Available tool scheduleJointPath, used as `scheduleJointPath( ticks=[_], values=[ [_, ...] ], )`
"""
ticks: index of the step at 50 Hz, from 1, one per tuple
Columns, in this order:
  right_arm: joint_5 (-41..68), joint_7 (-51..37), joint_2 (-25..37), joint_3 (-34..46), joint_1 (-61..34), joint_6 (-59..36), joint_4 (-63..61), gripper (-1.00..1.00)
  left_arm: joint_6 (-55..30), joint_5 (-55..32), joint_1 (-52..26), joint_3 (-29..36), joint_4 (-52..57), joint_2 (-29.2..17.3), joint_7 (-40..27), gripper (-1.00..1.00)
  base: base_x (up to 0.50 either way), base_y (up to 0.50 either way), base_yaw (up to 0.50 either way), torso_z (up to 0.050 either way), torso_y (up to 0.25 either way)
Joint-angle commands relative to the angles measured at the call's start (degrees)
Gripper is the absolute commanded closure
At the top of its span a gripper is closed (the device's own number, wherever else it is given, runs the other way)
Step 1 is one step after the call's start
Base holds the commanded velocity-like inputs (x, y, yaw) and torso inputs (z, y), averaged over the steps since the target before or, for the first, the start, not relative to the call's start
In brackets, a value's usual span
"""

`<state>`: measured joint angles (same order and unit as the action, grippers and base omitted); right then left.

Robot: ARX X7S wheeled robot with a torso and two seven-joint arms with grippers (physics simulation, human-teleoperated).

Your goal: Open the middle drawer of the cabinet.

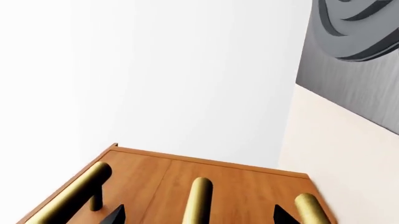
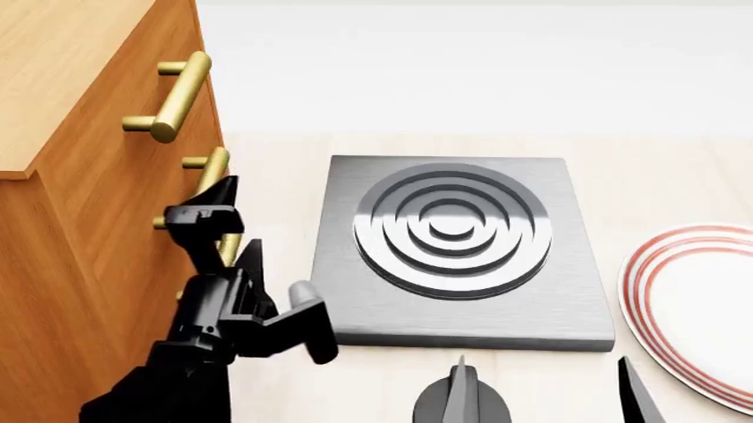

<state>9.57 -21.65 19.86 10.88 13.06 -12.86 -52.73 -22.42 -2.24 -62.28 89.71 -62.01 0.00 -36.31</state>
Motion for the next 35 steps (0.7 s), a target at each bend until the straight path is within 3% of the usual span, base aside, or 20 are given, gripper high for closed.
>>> scheduleJointPath(
  ticks=[1,35],
  values=[
    [0.17,-0.35,0.35,0.37,-0.18,0.18,0.26,-1.00,0.61,-0.11,-0.04,-0.16,-2.06,0.00,-0.17,-1.00,0.00,0.00,0.00,0.000,0.000],
    [0.19,-1.39,1.25,1.67,-0.73,0.29,0.80,-1.00,1.78,-0.17,0.46,-0.25,-8.04,-0.02,-0.93,-1.00,0.00,0.00,0.00,0.000,0.000]
  ],
)
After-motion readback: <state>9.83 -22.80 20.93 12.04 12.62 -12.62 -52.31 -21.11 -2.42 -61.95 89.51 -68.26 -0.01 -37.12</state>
